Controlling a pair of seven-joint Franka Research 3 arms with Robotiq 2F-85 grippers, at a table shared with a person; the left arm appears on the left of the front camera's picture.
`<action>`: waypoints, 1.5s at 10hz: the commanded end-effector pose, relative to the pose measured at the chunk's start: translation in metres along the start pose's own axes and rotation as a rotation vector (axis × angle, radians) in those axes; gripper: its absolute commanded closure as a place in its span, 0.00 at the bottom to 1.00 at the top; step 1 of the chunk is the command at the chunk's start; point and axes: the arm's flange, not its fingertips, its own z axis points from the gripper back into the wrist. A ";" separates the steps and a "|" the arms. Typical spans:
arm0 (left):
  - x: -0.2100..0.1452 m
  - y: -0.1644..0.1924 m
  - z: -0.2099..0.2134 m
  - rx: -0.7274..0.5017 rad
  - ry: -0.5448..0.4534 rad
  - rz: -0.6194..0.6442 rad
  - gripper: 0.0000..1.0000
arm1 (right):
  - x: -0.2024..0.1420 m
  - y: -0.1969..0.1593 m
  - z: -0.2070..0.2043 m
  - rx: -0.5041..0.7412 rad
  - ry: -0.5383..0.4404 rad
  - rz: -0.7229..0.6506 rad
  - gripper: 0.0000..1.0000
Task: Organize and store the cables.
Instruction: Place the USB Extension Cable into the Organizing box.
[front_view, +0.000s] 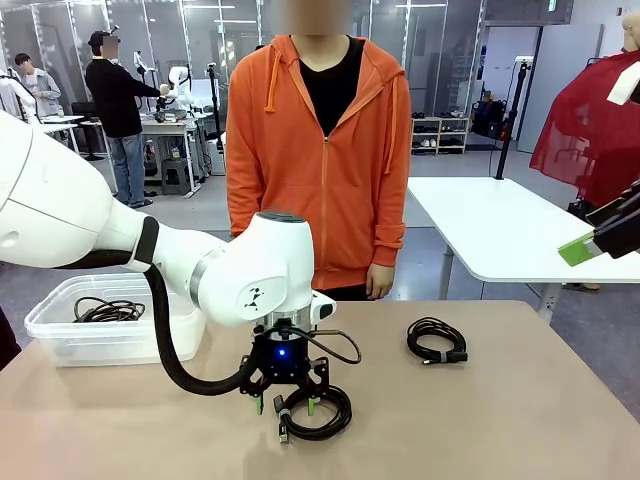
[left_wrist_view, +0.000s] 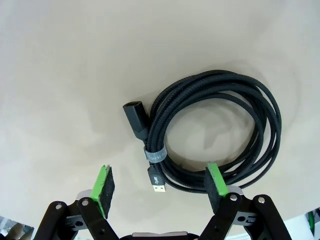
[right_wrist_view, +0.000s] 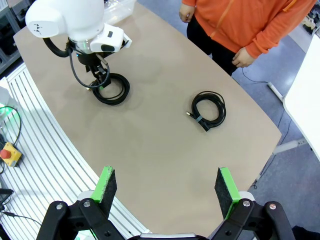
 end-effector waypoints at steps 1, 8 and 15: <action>-0.001 0.004 -0.014 -0.047 -0.016 0.022 0.08 | -0.003 0.000 0.001 -0.007 0.013 -0.007 0.00; 0.000 0.008 -0.020 -0.040 -0.033 0.073 0.46 | -0.003 0.000 0.001 -0.007 0.013 -0.007 0.00; -0.002 0.011 -0.016 -0.018 -0.066 0.075 1.00 | -0.003 0.000 0.001 -0.007 0.013 -0.007 0.00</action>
